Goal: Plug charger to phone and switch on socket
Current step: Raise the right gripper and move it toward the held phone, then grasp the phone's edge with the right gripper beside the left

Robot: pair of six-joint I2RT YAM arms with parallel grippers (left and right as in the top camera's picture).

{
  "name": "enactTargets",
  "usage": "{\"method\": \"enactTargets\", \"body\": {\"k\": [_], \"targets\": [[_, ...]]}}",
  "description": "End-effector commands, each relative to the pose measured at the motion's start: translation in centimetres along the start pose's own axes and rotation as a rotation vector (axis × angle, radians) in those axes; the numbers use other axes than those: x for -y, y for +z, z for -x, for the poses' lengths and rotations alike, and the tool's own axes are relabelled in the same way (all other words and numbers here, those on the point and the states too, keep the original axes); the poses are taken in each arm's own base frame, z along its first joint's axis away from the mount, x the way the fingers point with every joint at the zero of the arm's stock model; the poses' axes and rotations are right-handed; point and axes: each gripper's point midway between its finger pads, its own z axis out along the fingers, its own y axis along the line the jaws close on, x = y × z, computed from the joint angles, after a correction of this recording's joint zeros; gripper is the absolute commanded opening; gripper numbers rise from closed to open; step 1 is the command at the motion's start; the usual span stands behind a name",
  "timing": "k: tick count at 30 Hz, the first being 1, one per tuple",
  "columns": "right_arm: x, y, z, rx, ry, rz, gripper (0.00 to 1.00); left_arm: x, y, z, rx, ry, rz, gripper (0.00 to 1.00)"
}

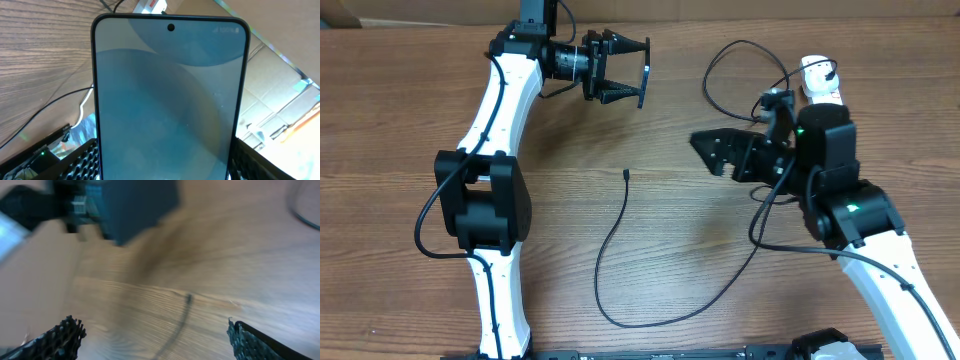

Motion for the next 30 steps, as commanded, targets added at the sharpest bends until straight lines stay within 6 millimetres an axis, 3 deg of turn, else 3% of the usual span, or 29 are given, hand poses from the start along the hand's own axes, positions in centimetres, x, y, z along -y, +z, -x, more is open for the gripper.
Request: {"method": "enactTargets", "body": {"k": [1, 14, 17, 30], "targets": [[-2.0, 0.5, 0.9, 0.041, -0.052, 0.003, 0.94, 1.6, 0.7, -2.7, -0.029, 0.032, -0.002, 0.57], [-1.7, 4.3, 3.3, 0.076, -0.096, -0.278, 0.94, 0.4, 4.9, -3.7, -0.004, 0.045, 0.084, 0.57], [-0.5, 4.6, 3.9, 0.121, -0.049, -0.373, 0.94, 0.1, 5.6, -3.7, 0.014, 0.051, 0.103, 0.57], [2.0, 6.8, 2.7, 0.089, 0.018, -0.45, 0.83, -0.2, 6.4, -3.5, 0.043, 0.075, 0.126, 0.57]]}}
